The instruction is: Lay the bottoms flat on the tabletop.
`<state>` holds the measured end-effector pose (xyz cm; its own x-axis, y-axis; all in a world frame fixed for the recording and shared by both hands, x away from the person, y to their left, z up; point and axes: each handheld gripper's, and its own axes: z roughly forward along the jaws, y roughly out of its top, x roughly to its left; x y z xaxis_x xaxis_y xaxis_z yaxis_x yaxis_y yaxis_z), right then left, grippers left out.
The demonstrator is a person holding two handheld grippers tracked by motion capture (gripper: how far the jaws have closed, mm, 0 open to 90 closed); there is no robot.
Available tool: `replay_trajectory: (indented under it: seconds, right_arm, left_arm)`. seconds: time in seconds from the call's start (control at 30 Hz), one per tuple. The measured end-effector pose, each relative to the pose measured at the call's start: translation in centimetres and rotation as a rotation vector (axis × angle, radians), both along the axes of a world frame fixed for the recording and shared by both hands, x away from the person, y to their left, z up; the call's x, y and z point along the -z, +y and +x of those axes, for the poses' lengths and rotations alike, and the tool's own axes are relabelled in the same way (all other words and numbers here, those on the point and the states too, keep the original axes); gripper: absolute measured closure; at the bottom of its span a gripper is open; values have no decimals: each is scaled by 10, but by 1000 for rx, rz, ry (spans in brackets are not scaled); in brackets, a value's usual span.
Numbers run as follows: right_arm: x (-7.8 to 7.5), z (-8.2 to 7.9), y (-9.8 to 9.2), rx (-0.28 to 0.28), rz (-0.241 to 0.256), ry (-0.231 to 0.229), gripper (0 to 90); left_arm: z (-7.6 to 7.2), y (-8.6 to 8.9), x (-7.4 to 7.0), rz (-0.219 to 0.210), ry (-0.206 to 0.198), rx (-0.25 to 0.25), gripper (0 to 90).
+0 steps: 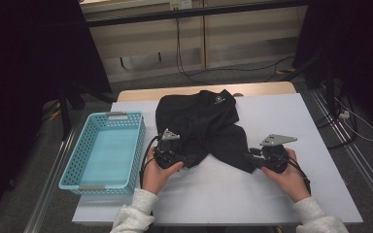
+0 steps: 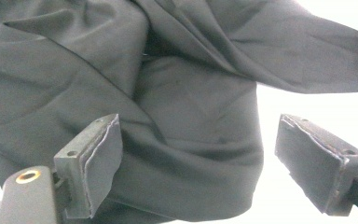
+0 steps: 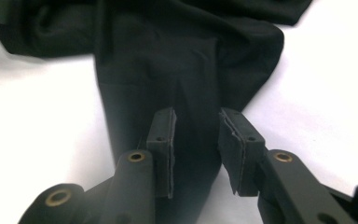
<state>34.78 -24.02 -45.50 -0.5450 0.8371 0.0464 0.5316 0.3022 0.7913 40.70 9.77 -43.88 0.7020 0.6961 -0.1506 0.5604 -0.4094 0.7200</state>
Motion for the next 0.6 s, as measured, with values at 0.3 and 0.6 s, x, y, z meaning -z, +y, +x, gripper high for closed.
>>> replay_trajectory:
  seconds: [0.3, 0.6]
  right_arm:
    - [9, 0, 9, -53, -44, 54, 869]
    - [1, -7, 24, -162, -1, 101, 880]
  left_arm:
    - [-4, -4, 1, 7, 1, 12, 152]
    - [-7, -8, -3, -23, 14, 42, 151]
